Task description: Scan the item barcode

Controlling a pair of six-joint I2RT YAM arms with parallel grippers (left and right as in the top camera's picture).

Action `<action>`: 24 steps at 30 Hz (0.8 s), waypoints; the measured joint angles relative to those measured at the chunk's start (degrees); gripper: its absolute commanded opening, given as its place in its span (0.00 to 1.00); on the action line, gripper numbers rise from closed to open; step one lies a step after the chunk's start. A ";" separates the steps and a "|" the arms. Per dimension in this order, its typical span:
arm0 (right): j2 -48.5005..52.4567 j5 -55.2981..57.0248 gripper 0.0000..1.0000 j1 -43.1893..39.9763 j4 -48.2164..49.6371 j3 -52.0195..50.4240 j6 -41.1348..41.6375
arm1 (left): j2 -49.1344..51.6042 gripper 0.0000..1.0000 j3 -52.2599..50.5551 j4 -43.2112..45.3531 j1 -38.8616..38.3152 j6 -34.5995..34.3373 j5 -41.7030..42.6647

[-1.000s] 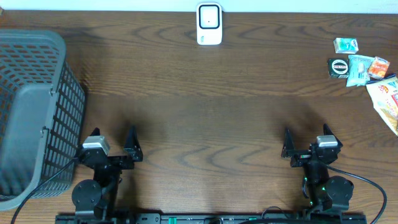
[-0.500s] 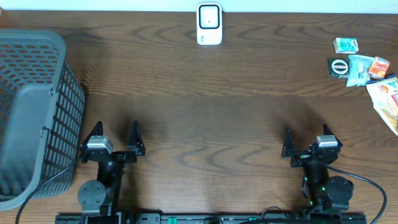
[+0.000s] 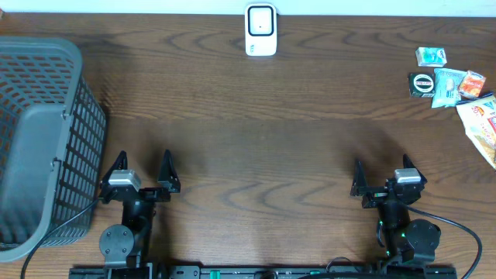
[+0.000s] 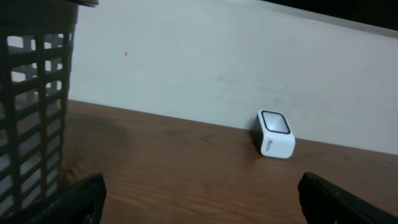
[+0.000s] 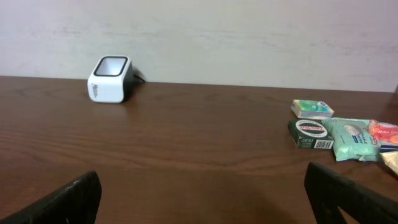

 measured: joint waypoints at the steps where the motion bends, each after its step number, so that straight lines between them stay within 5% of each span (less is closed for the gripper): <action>1: 0.00 0.00 0.99 0.00 0.00 0.00 0.00 | 0.00 0.98 0.00 -0.37 0.15 0.02 -0.15; 24: 0.00 0.00 0.99 0.00 0.00 0.00 0.00 | 0.00 0.97 0.31 -9.92 1.27 10.21 -0.35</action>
